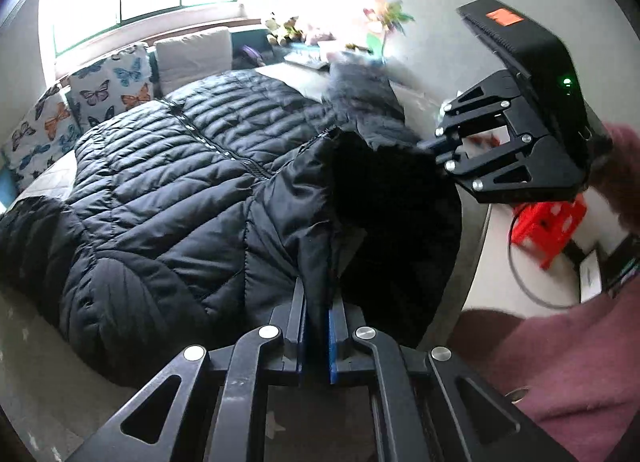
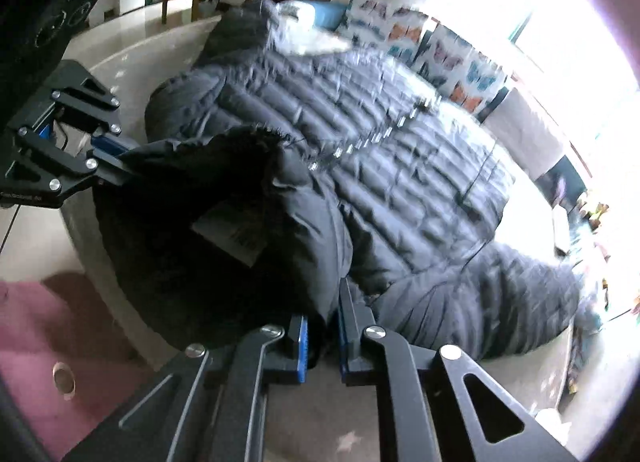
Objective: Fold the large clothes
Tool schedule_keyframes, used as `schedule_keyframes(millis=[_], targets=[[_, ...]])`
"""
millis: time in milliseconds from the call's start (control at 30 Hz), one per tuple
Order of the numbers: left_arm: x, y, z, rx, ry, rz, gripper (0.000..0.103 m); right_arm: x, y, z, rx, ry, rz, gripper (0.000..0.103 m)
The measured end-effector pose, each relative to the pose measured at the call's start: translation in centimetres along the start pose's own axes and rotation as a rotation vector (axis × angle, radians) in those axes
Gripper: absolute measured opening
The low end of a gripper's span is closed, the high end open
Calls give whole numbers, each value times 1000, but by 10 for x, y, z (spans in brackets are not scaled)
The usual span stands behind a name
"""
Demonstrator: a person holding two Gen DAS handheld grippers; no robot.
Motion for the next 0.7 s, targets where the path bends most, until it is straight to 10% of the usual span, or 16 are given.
schedule_keyframes(millis=[333, 400, 467, 700], targets=[[-66, -55, -31, -93, 75, -31, 13, -55, 19, -33, 28, 108, -286, 34], [-72, -75, -45, -142, 105, -46, 33, -67, 29, -47, 44, 171, -322, 49], [-69, -103, -57, -197, 137, -119, 75, -65, 43, -53, 78, 214, -261, 57], [-2, -181, -59, -382, 106, -186, 77, 15, 114, -66, 270, 198, -124, 57]])
Point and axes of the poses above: each gripper's, at about its wrist camera, not at the fingertips, and x roughly the way its jaws point, y to its right, z to its underside, the point moved 9 cm from there along x, roughly the way its jaws point, and after that the axes turned 5 degrees about -z, right-handed, at the moved point
